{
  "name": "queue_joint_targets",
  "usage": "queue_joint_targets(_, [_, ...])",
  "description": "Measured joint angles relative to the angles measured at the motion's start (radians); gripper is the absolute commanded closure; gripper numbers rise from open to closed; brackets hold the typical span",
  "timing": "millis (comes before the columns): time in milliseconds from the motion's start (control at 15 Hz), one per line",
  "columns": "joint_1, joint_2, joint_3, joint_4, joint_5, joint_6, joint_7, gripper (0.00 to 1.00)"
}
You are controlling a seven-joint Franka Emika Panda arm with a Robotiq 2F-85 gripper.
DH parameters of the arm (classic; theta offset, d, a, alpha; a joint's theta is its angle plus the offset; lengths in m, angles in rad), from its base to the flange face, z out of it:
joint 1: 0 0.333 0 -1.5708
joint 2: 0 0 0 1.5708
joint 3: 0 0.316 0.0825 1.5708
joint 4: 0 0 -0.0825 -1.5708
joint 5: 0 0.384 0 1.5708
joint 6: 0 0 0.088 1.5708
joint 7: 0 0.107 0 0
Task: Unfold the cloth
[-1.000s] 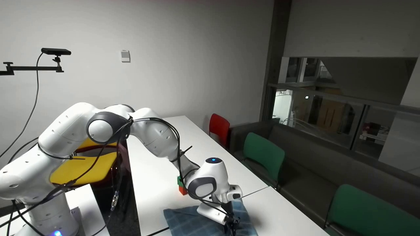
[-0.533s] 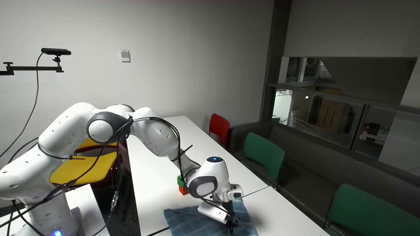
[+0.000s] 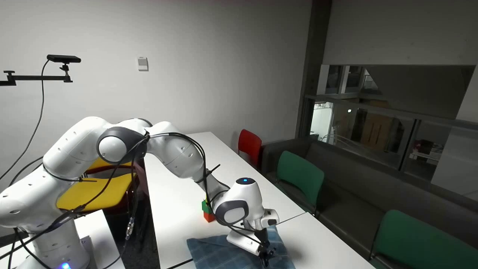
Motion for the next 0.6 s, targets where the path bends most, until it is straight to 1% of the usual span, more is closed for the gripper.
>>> queue_joint_targets(333, [-0.073,-0.051,0.008,-0.035,0.024,0.102,-0.001,0.99])
queue_joint_targets(600, [-0.145,-0.093,0.044,-0.064,0.037,0.122,-0.003,0.99])
